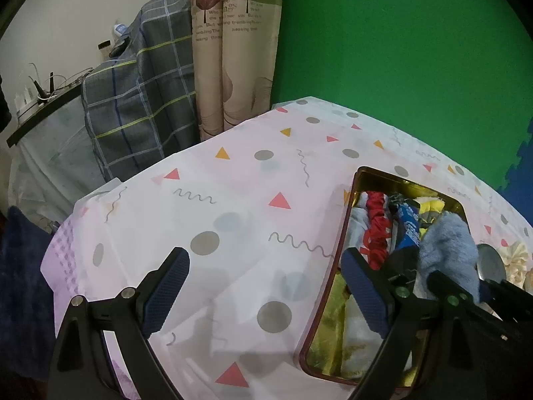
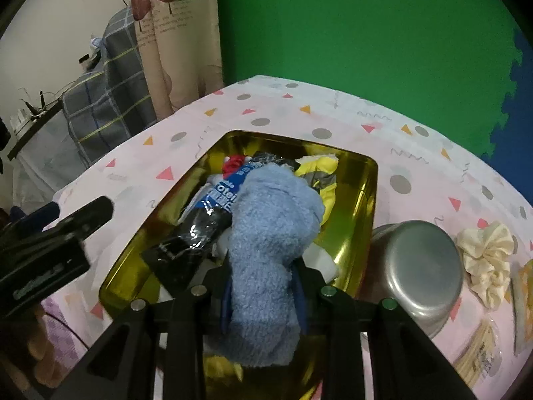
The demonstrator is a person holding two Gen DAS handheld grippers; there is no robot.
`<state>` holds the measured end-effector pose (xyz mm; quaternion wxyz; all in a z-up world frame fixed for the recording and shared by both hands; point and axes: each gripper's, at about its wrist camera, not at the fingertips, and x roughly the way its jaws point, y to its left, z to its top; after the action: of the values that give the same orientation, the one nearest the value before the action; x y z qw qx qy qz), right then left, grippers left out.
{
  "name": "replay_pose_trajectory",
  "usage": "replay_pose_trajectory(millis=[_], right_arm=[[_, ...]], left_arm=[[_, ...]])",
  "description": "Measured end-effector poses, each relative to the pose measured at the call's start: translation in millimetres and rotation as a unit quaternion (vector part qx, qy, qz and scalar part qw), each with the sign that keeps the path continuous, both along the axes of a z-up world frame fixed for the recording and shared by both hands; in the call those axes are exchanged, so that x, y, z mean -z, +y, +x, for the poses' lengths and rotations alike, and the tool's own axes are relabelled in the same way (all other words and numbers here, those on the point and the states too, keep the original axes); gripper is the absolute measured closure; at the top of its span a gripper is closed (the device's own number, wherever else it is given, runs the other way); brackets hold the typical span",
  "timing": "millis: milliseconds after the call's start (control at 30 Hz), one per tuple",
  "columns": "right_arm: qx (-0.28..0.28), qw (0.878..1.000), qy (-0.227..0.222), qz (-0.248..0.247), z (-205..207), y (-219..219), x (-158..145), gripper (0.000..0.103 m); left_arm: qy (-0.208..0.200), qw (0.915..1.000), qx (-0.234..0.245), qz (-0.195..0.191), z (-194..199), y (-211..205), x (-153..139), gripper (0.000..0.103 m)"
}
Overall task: Organize soft objects
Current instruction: 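Carry the light blue sock into the tin tray and release it with the right tool, then grasp the mint green fuzzy scrunchie with the right tool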
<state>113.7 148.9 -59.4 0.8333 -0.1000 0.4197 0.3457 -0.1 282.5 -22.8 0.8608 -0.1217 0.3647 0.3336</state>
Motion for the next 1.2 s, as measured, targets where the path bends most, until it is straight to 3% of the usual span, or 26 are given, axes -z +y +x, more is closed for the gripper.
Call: replay_pose_trajectory(millis=[333,467,567,900,1200], right_arm=[[-0.005,1.000,-0.010,-0.012,-4.2,5.6,2.4,0.071],[0.004,1.000,-0.022,-0.009,-9.4,-0.4,-5.3,0.061],[0.009,1.000,-0.029,-0.004,-12.9,-7.8,-12.5,0.048],[0.026,0.999,-0.036,0.025,-27.9,-48.2,-35.8,0.045],[0.065,0.996,-0.041,0.045,-26.6,-110.1,-46.6,0.045]], left_arm=[[0.003,1.0000,0.004,-0.002,1.6,-0.9,2.2,0.012],[0.005,1.0000,0.006,0.001,2.0,-1.9,3.2,0.012],[0.006,0.9999,0.008,0.003,2.2,-3.5,4.2,0.012],[0.008,0.9997,0.013,0.020,3.3,-9.9,2.4,0.012],[0.012,0.9993,0.022,0.029,6.0,-16.8,2.1,0.012]])
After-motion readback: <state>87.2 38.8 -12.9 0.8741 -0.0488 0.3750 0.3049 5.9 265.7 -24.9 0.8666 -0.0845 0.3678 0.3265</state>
